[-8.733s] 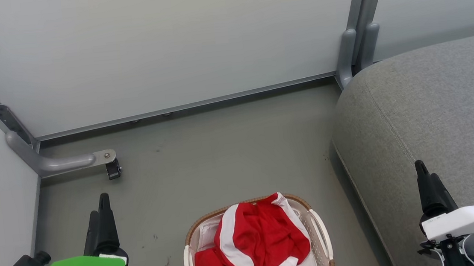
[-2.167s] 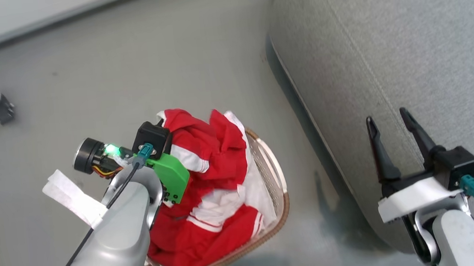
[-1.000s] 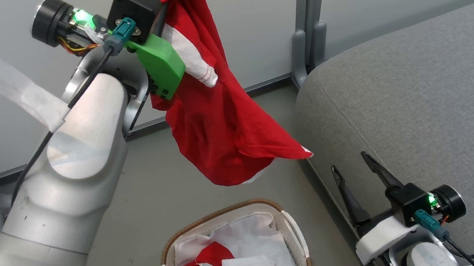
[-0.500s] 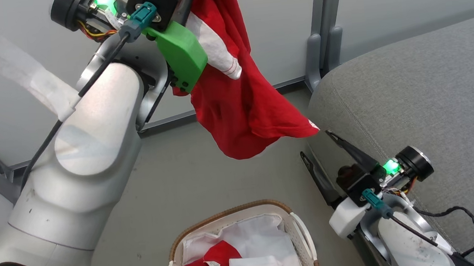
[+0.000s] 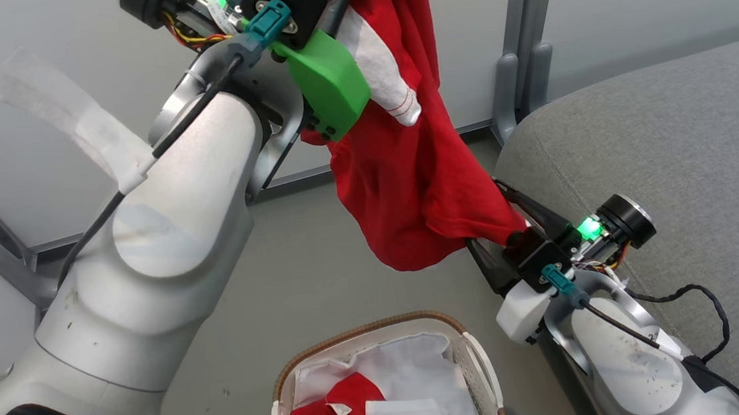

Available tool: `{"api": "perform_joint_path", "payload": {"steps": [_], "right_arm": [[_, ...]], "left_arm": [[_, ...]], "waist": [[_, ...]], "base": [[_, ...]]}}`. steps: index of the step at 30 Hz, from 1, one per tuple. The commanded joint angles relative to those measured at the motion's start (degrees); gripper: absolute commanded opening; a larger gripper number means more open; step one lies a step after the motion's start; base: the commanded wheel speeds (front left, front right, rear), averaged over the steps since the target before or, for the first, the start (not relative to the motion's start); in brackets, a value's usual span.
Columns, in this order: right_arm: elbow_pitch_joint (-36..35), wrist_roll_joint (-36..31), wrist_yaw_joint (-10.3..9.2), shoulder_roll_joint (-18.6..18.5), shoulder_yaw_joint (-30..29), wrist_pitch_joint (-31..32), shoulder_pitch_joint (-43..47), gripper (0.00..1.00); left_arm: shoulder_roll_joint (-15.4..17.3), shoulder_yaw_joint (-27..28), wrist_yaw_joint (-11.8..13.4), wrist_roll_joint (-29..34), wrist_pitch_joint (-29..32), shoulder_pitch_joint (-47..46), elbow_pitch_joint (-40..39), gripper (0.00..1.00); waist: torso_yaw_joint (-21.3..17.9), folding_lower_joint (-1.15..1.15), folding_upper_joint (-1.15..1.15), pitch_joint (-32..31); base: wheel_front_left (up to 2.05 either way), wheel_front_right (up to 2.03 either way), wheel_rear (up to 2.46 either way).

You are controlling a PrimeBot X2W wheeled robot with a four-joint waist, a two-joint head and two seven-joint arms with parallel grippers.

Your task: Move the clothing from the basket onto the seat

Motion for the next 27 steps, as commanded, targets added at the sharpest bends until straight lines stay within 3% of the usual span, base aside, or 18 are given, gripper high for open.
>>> {"api": "perform_joint_path", "payload": {"steps": [1,11,12,13,14,26,27], "right_arm": [[0.45,1.14,-0.08,-0.19,0.56,-0.28,-0.92,1.00],[1.16,8.89,-0.08,-0.20,5.26,-0.28,-6.18,0.98],[1.33,9.77,-0.08,-0.19,5.93,-0.28,-6.64,0.41],[1.45,10.58,-0.08,-0.20,6.58,-0.27,-7.00,0.29],[1.53,11.52,-0.08,-0.20,7.30,-0.28,-7.27,0.00],[0.25,14.53,-0.08,-0.20,7.17,-0.28,-6.98,0.00],[-0.08,14.52,-0.08,-0.20,6.72,-0.28,-6.79,0.00]], "left_arm": [[-0.02,-0.20,0.12,-0.21,0.10,-0.22,-0.68,0.00],[-0.17,-1.83,0.24,-1.32,0.33,2.73,-3.04,0.00],[-0.19,-1.95,0.30,-1.51,0.32,3.13,-2.97,0.00],[-0.11,-2.06,0.39,-1.60,0.24,3.44,-2.88,0.00],[0.03,-2.20,0.46,-1.69,0.13,3.87,-2.69,0.00],[1.80,-0.85,2.19,-4.16,-2.69,9.74,1.05,0.00],[1.97,-0.67,2.46,-4.55,-3.22,10.46,1.59,0.18]], "waist": [[0.39,0.00,0.00,-0.02],[1.35,0.00,0.00,0.46],[1.39,0.00,0.00,0.51],[1.41,0.00,0.00,0.56],[1.41,0.00,0.00,0.61],[0.72,0.00,0.00,1.57],[0.63,0.00,0.00,1.67]], "base": [[0.00,0.00,0.00],[0.00,0.00,0.00],[0.00,0.00,0.00],[0.00,0.00,0.00],[0.00,0.00,0.00],[0.00,0.00,0.00],[0.00,0.00,0.00]]}}
